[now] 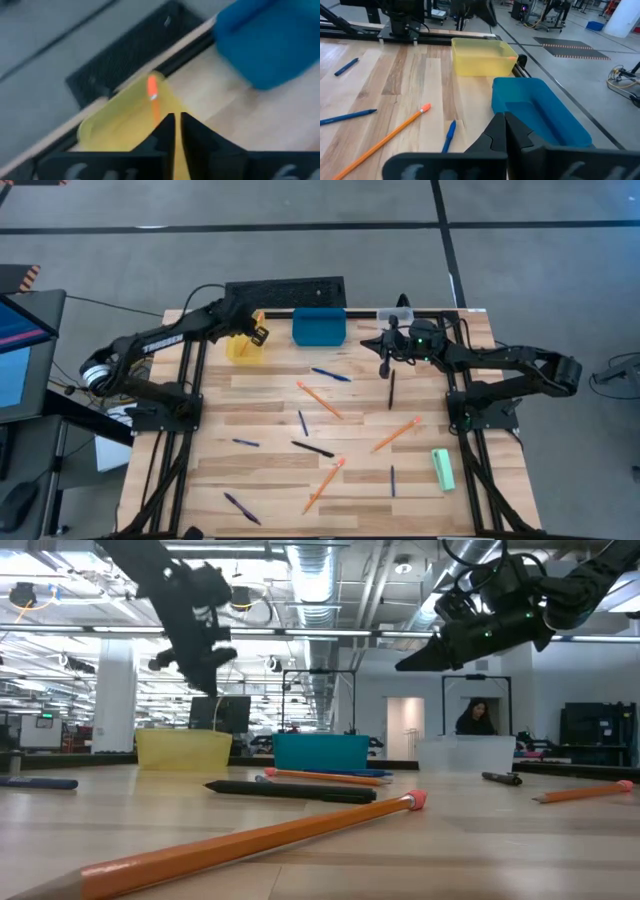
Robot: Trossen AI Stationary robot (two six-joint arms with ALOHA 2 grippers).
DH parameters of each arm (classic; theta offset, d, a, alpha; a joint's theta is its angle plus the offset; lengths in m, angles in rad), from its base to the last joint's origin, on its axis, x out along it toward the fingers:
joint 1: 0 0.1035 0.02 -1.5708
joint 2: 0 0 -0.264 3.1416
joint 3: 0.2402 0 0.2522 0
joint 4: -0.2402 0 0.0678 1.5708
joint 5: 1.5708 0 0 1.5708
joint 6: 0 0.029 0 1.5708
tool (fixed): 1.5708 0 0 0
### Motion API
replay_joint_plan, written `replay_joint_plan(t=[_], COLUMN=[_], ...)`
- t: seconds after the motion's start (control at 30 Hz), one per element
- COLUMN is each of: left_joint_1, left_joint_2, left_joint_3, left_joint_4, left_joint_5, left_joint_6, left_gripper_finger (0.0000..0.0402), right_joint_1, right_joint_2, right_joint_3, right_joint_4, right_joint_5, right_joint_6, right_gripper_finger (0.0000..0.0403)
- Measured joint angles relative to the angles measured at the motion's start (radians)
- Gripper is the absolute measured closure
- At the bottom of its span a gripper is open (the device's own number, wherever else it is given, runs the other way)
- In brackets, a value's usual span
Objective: Sort crayons/erasers/pens/pencils in bins
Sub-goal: Put the black pen into the transparent blue bin
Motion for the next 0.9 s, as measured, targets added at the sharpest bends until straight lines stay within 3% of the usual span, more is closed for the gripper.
replay_joint_plan(t=[0.3,0.47,0.63,0.73,0.9], left_joint_1=[-0.167,-0.226,-0.304,-0.364,-0.443], left_joint_2=[-0.16,-0.165,-0.171,-0.177,-0.18], left_joint_3=[-0.15,-0.244,-0.326,-0.385,-0.503], left_joint_4=[0.188,0.278,0.435,0.627,0.957], left_joint_5=[0.186,0.199,0.193,0.208,0.265], left_joint_6=[-0.033,-0.053,0.065,0.142,0.168], left_gripper_finger=[0.0401,0.0399,0.0401,0.0401,0.0401], right_joint_1=[0.006,0.043,0.099,0.152,0.24], right_joint_2=[0.0,0.0,0.0,0.0,0.0], right_joint_3=[0.0,0.016,0.111,0.176,0.265], right_joint_4=[-0.011,-0.055,-0.309,-0.485,-0.79], right_joint_5=[0.003,0.004,0.063,0.129,0.132], right_joint_6=[0.0,-0.001,-0.051,-0.093,-0.112], right_gripper_finger=[0.0393,0.039,0.0399,0.0398,0.04])
